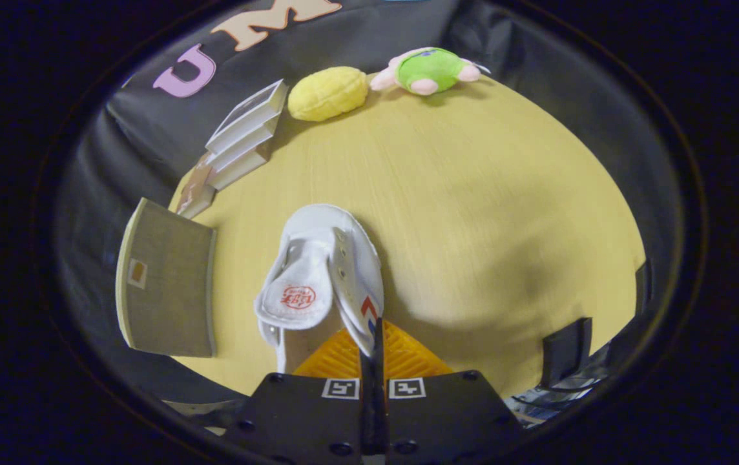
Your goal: Open the storage box then place both shoes into the box .Put the left shoe in first, then the right shoe, with the right side of both shoes facing outward in a uniform manner.
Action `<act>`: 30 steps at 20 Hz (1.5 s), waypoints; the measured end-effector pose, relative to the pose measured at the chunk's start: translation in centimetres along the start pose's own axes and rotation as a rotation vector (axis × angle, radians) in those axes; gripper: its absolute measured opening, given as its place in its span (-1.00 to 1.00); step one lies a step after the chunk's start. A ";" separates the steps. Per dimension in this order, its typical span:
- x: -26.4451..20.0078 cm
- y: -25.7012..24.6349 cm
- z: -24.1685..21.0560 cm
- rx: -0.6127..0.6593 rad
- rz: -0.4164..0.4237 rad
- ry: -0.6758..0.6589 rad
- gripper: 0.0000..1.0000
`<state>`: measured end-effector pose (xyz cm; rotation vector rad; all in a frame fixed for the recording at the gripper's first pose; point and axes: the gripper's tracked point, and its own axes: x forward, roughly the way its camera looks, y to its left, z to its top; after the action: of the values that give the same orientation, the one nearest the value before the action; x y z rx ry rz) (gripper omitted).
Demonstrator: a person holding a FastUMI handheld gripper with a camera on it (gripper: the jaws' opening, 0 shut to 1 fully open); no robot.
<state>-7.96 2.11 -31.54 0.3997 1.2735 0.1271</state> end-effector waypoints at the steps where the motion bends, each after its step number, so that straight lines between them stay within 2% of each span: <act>1: -0.4 0.8 0.3 0.019 0.022 -0.009 -0.94; 9: -3.7 7.1 2.8 0.035 0.113 -0.034 -0.94; 17: -8.0 16.4 5.8 -0.014 0.206 -0.098 -0.94; 23: -8.6 23.4 6.0 -0.016 0.266 -0.094 -0.94; 27: -8.3 28.4 4.7 0.016 0.319 -0.068 -0.94; 30: -7.6 31.0 3.3 0.024 0.327 -0.062 -0.94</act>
<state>-3.17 27.69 -12.74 0.6263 1.1421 0.3739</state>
